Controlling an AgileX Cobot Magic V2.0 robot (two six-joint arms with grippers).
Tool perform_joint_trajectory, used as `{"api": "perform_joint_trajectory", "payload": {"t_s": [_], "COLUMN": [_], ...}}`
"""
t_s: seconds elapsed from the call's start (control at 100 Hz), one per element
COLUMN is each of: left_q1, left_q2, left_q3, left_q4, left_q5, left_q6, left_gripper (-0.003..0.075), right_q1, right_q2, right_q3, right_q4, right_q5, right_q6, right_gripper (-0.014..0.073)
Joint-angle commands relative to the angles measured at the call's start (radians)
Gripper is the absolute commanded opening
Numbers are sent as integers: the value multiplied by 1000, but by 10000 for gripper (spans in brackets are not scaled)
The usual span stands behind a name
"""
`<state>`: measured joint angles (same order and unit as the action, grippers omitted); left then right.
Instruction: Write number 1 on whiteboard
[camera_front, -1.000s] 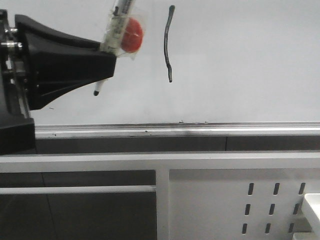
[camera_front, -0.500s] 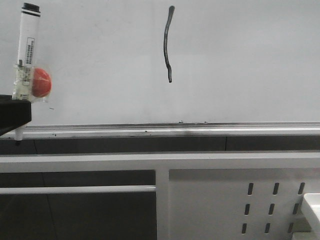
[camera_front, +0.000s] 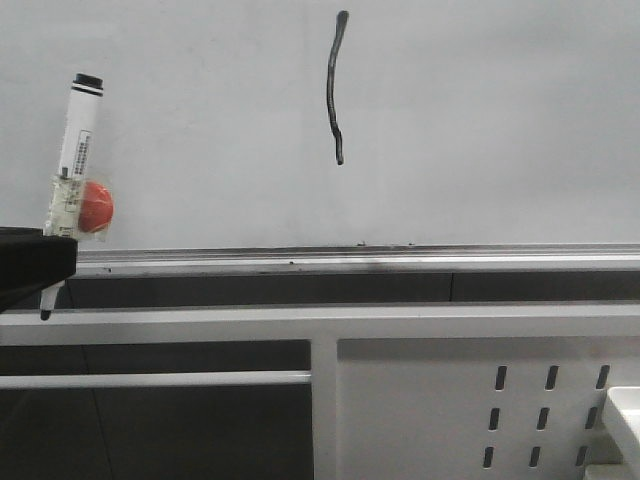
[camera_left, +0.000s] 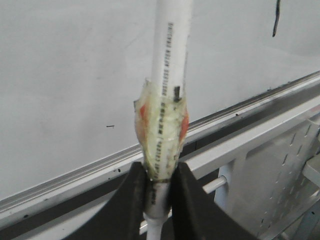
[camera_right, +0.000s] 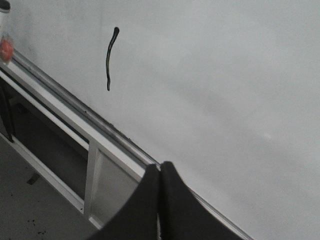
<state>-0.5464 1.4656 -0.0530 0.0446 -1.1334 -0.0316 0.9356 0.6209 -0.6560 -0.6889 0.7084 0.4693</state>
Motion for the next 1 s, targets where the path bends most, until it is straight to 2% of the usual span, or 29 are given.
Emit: {"api": "perform_joint_trajectory", "payload": {"t_s": [0.0, 0.44, 0.99], "left_q1": [-5, -5, -5], "left_q2": [-16, -16, 17], "left_q3": [-21, -128, -189], "left_q4": [-23, 22, -81], "left_q5": [-227, -227, -227], "left_q6": [1, 1, -10], "left_gripper": [-20, -20, -20], "right_q1": [1, 1, 1], "right_q2": [-3, -3, -3], "right_q3": [-10, -7, -7], "right_q4": [-52, -81, -98], "right_q5": [-42, -49, -51], "right_q6": [6, 6, 6], "right_gripper": [-68, -69, -69]}}
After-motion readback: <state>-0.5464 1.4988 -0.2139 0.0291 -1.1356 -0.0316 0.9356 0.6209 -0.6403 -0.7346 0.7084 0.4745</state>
